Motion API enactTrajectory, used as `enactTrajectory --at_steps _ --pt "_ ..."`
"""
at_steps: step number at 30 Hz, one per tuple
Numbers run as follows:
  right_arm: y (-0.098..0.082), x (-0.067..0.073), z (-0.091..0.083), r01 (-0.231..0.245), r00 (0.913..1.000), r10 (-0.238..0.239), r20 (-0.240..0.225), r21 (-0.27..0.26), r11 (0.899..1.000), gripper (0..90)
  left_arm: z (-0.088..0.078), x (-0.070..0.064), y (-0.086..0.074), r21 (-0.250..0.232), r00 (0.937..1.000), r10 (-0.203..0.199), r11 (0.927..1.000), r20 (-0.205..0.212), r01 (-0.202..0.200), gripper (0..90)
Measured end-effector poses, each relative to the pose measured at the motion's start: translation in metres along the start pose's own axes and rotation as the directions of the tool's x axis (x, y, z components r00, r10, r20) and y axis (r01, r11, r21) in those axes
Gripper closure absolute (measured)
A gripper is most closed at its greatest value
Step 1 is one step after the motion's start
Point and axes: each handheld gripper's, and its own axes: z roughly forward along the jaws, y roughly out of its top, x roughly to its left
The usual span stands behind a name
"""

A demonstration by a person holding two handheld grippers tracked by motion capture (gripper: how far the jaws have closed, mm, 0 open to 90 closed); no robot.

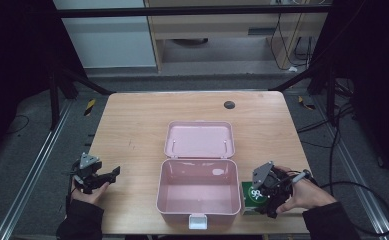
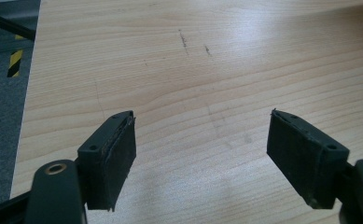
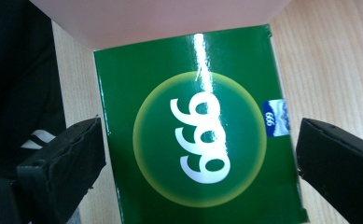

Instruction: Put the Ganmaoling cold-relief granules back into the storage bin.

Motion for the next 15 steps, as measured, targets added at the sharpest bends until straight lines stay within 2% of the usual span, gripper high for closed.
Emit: enactTrajectory --at_steps 15 --pt "0.001 -0.003 0.019 0.003 0.9993 -0.001 -0.036 0.039 0.999 5.5 0.001 -0.001 0.0 0.0 1.0 -0.003 1.0 0.0 0.003 23.2"
